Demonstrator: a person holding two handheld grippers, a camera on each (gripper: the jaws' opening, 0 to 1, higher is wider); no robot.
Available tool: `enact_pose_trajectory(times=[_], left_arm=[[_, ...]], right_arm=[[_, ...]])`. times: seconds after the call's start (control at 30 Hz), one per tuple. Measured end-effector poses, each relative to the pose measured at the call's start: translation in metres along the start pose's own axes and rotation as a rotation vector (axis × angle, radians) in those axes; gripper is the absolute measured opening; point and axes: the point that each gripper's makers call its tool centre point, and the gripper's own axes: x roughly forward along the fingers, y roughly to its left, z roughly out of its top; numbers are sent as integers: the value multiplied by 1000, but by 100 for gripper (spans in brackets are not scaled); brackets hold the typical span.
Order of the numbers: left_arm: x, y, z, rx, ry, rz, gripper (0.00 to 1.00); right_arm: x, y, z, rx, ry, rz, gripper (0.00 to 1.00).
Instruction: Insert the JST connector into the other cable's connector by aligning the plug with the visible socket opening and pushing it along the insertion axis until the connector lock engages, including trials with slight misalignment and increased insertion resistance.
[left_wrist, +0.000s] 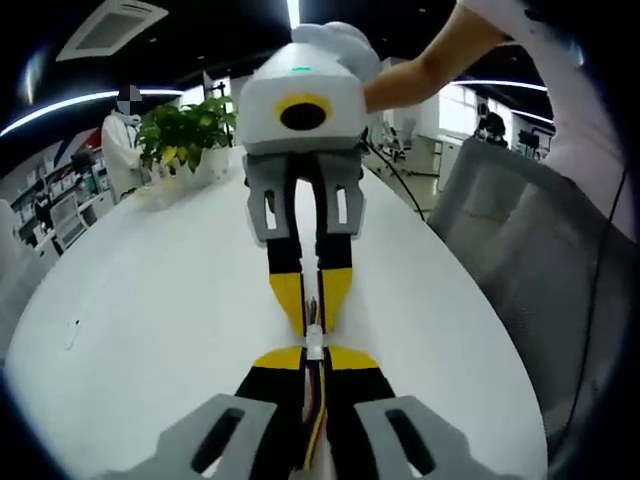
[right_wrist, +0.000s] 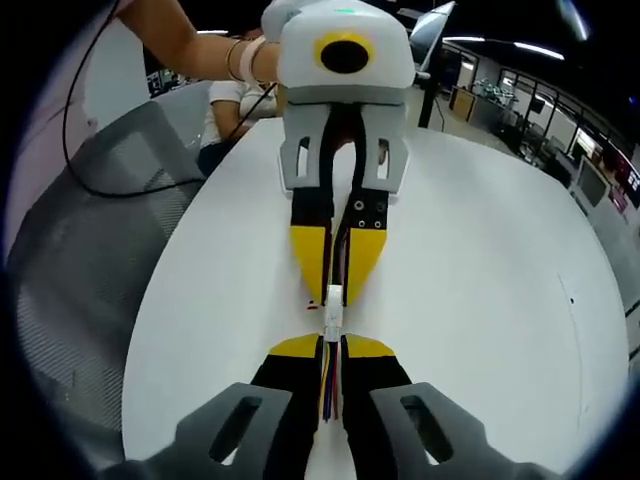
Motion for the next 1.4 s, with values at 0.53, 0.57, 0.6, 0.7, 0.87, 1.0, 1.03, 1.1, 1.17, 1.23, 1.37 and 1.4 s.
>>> enact_pose_trajectory(times=[0.53, 0.57, 0.6, 0.7, 0.87, 1.0, 1.03, 1.1, 1.17, 1.23, 1.37, 1.4], left_arm=[[-3, 11, 1, 27, -18, 64, 0], [-4, 12, 1, 20, -16, 71, 0], [-5, 12, 0, 14, -16, 73, 0], [-7, 14, -1, 28, -16, 88, 0], [-9, 15, -2, 50, -17, 94, 0], [-9, 16, -3, 63, -11, 99, 0], [-9, 16, -3, 61, -11, 102, 0], [-10, 17, -3, 60, -13, 107, 0], [-10, 19, -3, 62, -12, 111, 0], [-10, 19, -4, 61, -13, 112, 0], [-9, 23, -5, 64, -13, 126, 0], [-8, 24, -6, 70, -14, 130, 0]], right_arm=[[-2, -13, 4, 6, -38, -53, 3], [-2, -14, 5, 7, -37, -59, 3], [-2, -14, 5, 3, -36, -60, 3], [-1, -18, 7, -4, -38, -76, 3], [0, -18, 11, -33, -49, -78, 3], [1, -20, 10, -38, -37, -84, 3], [1, -20, 10, -35, -39, -86, 3], [1, -20, 11, -28, -42, -89, 3], [1, -21, 12, -28, -41, -95, 3], [1, -21, 12, -24, -43, -97, 3], [3, -23, 12, -41, -39, -110, 3], [3, -24, 12, -46, -38, -112, 3]])
